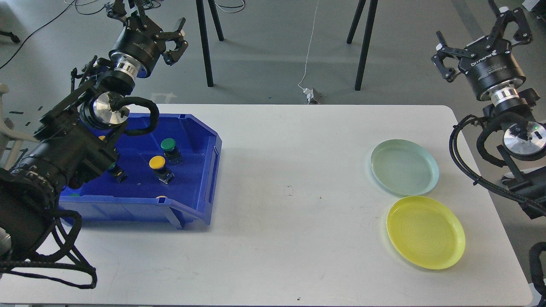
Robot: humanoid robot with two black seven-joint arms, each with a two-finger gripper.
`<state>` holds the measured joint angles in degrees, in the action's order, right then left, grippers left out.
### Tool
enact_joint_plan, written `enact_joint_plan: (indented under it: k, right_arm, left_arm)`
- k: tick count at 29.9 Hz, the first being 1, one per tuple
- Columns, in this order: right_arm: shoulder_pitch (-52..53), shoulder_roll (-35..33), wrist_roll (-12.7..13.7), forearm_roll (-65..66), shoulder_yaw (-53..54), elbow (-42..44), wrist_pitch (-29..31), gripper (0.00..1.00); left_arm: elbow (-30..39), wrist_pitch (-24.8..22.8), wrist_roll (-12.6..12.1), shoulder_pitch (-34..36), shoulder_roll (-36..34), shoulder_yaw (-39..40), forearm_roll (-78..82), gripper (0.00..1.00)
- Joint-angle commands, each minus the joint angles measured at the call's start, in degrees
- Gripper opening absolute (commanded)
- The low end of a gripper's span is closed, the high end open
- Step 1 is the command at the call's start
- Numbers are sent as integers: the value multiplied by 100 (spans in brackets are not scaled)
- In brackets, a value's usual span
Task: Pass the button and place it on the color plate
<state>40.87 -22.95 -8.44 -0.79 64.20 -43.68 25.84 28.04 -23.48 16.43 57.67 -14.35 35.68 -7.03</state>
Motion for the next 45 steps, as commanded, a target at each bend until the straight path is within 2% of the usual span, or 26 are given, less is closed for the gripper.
enact_joint_plan:
  k: [1,7,12,16,22,28,37,41,45]
  right_arm:
    - [-1,1,0,0,-4,0,0,99]
    - [8,1,0,0,-30,-9,-96,99]
    - [122,-8,0,0,-30,-18,-131,99]
    - [131,-8,9,0,-48,-53,-184,99]
    - [123,1,0,0,-57,-88,-202,99]
    - [114,1,0,0,-48,-132,-202,99]
    - [105,1,0,0,-39,-132,-193,99]
    - [79,1,0,0,-48,-132,-193,99]
    - [79,1,0,0,-57,-132,-193,99]
  left_arm:
    - [9,80,-17,17,2,0,0,100]
    - [105,133,-44,69,11,-26,9,100]
    - [614,98,-114,78,-260,-131,184,100]
    - [1482,133,-105,78,-1059,-430,1297,100]
    - [2714,238,-105,-36,-2263,-483,3249,99]
    - [3602,256,-105,-106,-3398,-597,5174,95]
    - [4122,177,-79,-475,-4567,-825,6223,93]
    - [4122,177,-61,-467,-4700,-1273,6371,93]
    - [4078,256,-61,-475,-4691,-1581,7213,93]
